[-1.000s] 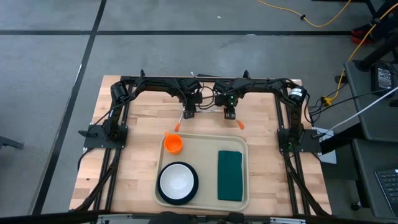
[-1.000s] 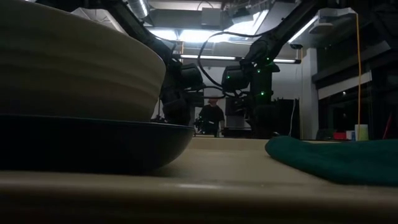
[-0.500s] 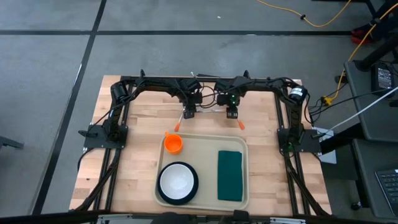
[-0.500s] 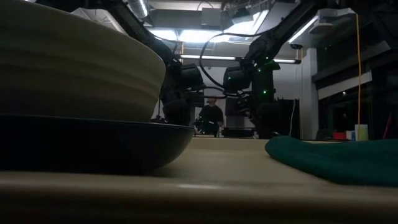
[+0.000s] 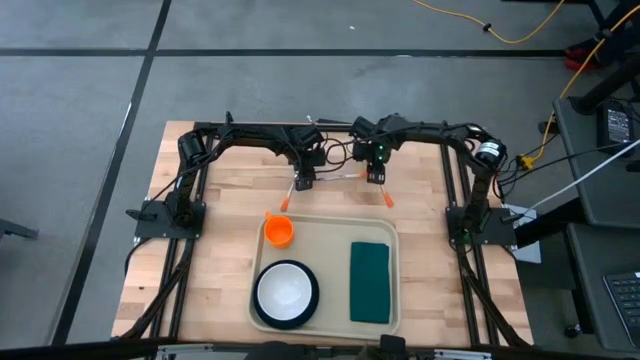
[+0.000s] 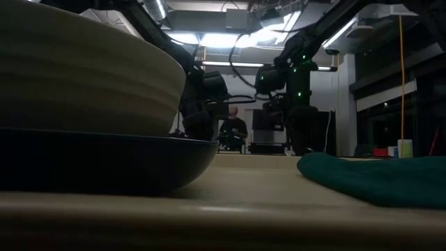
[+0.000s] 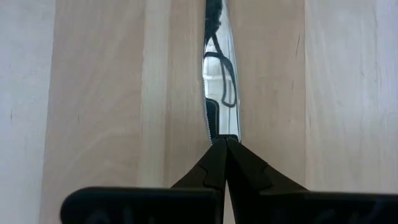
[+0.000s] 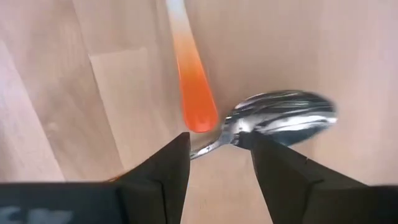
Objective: Set up tray
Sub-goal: Put the knife on the napkin
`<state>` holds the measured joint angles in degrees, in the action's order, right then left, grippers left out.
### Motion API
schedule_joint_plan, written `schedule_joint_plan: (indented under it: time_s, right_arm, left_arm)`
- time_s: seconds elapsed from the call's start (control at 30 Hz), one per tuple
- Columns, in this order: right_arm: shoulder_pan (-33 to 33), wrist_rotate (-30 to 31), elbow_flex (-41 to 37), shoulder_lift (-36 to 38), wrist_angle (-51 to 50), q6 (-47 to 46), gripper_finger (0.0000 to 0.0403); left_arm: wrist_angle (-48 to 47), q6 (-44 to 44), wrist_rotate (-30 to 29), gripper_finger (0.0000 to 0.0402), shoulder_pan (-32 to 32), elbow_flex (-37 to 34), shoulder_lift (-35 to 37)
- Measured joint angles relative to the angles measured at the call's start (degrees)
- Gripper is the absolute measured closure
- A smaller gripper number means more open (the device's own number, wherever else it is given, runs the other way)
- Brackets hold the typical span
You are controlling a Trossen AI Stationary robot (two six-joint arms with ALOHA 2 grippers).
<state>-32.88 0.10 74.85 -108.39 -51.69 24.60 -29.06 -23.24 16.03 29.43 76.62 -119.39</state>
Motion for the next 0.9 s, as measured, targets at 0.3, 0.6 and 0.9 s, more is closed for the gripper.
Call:
schedule_joint_plan:
  time_s: [0.3,0.6,0.9]
  right_arm:
    - [0.6,-4.3,-0.1,2.6,4.1,7.1,0.0228]
    - [1.3,-7.1,-0.3,2.5,5.3,15.0,0.0196]
    - [0.8,-5.1,-1.1,-0.5,5.8,15.2,0.015]
  left_arm:
    - [0.0,0.0,0.0,0.04,0.0,0.0,0.0]
    - [0.1,0.2,0.0,0.04,0.0,0.0,0.0]
    - [0.1,0.3,0.0,0.04,-0.1,0.0,0.0]
